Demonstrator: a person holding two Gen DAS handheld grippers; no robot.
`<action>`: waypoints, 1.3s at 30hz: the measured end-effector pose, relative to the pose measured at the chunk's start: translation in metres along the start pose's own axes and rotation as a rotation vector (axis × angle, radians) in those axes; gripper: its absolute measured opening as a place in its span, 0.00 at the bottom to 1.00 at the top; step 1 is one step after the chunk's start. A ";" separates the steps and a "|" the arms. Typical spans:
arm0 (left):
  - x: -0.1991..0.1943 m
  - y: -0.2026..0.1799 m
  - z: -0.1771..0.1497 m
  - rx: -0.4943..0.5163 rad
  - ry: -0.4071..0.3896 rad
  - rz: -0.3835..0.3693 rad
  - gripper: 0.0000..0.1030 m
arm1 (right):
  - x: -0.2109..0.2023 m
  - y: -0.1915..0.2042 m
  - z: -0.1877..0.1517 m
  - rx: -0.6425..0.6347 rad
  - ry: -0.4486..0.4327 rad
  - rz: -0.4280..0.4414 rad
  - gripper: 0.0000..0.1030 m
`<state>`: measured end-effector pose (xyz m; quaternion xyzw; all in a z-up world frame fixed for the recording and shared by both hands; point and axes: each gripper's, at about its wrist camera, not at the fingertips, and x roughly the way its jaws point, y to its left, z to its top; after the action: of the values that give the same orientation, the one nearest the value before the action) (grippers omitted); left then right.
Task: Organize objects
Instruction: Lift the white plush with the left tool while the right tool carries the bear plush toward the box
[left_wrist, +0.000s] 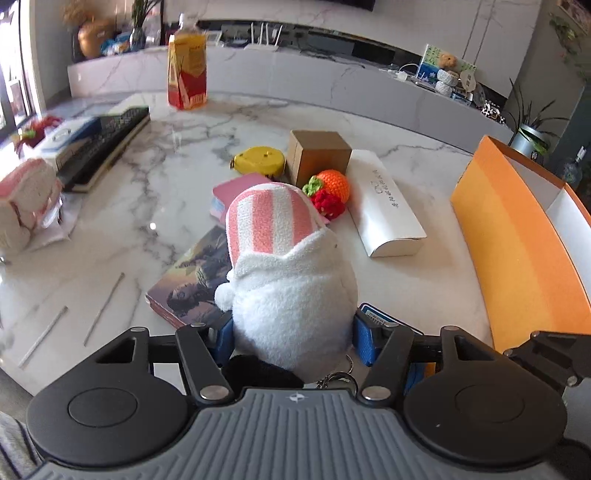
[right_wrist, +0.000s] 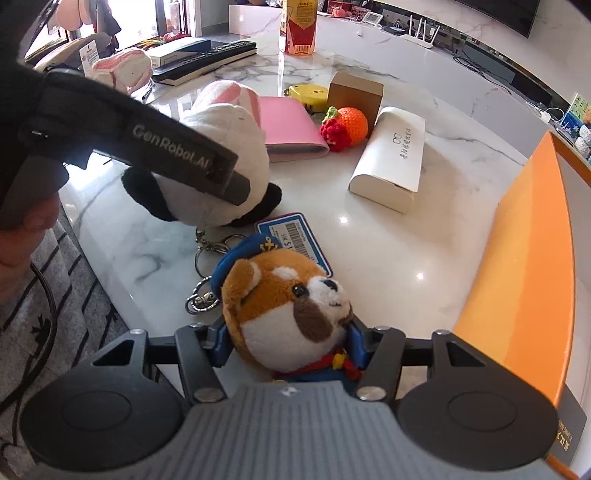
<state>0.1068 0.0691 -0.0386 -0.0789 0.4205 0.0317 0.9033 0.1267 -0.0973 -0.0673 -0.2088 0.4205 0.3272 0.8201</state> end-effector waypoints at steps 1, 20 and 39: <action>-0.006 -0.003 0.000 0.011 -0.017 -0.006 0.69 | -0.004 0.002 0.001 -0.003 -0.013 0.000 0.58; -0.064 -0.045 0.017 0.092 -0.141 -0.108 0.68 | -0.114 -0.052 0.021 0.156 -0.192 -0.001 0.57; -0.084 -0.169 0.079 0.195 -0.133 -0.248 0.69 | -0.150 -0.184 -0.012 0.391 -0.118 -0.270 0.57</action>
<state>0.1339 -0.0835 0.0953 -0.0400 0.3479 -0.1158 0.9295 0.1864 -0.2875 0.0618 -0.0807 0.3955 0.1386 0.9044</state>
